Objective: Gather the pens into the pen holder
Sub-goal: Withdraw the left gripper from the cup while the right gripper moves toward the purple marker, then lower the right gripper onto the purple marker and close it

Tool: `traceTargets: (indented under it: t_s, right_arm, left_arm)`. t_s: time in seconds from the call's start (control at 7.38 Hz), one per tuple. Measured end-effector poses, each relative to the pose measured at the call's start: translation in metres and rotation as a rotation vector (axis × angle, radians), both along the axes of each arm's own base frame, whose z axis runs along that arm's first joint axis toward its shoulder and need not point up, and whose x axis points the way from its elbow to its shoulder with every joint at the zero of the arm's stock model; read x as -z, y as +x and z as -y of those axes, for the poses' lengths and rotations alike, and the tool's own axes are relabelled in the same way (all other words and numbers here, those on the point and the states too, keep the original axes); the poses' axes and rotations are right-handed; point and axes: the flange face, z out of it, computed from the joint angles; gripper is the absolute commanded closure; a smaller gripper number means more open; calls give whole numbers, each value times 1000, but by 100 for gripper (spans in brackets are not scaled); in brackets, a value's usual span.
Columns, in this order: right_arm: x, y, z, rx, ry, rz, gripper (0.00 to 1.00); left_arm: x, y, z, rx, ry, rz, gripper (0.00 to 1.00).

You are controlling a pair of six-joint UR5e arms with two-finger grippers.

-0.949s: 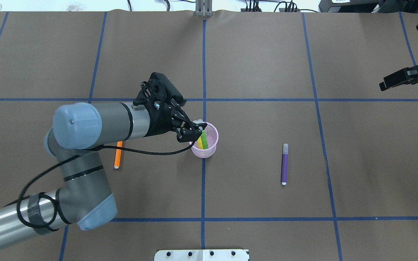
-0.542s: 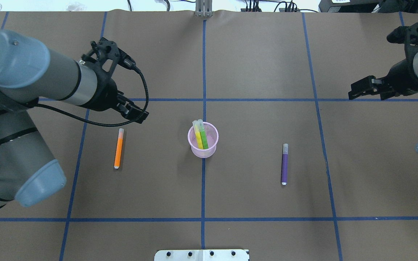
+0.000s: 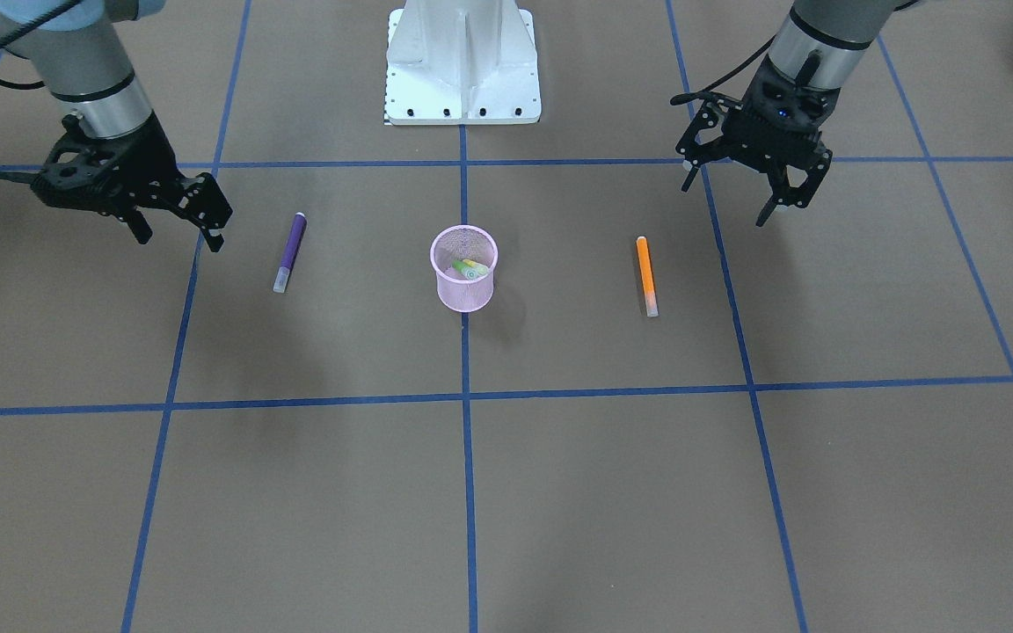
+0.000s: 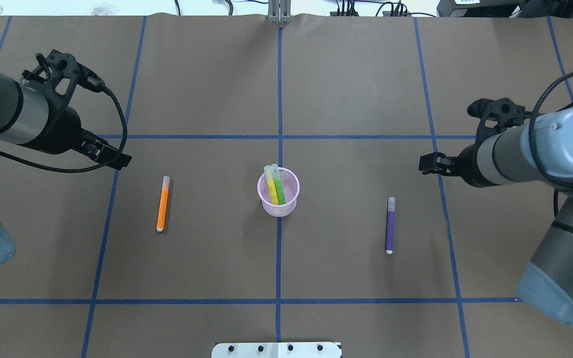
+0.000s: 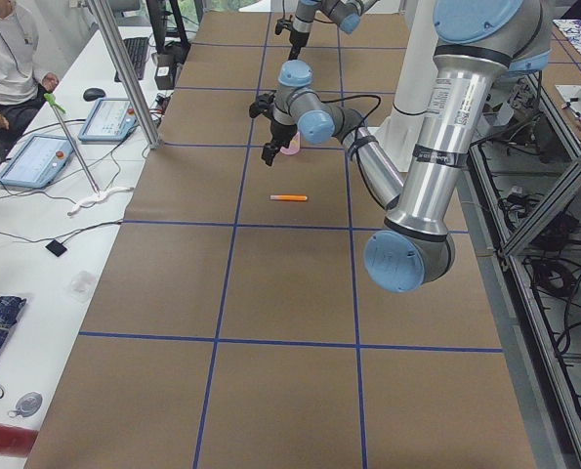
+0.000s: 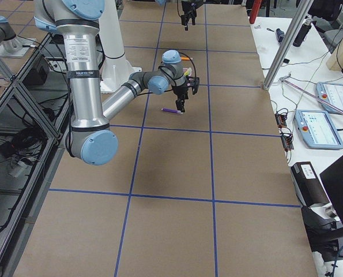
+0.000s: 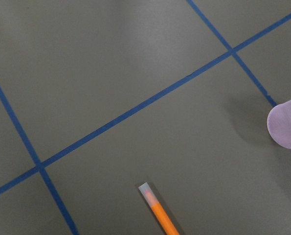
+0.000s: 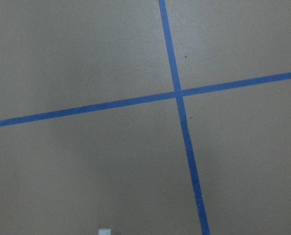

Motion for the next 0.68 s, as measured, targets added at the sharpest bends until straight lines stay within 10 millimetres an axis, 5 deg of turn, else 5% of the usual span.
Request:
traceTargets:
  t_s: [0.27,0.54,0.68]
  right_arm:
    - [-5,-58,-30,-35,20,-37,10]
    - [-10,-105,-29,-39,40,-71,21]
    - [-14,-113,-29,-35,43,-83,23]
  left_arm:
    - [3,-6,-5,5,4,-7,0]
    - [8,-10,-8,11,9,-18,0]
    - [9,-10,-9,12,10,-19,0]
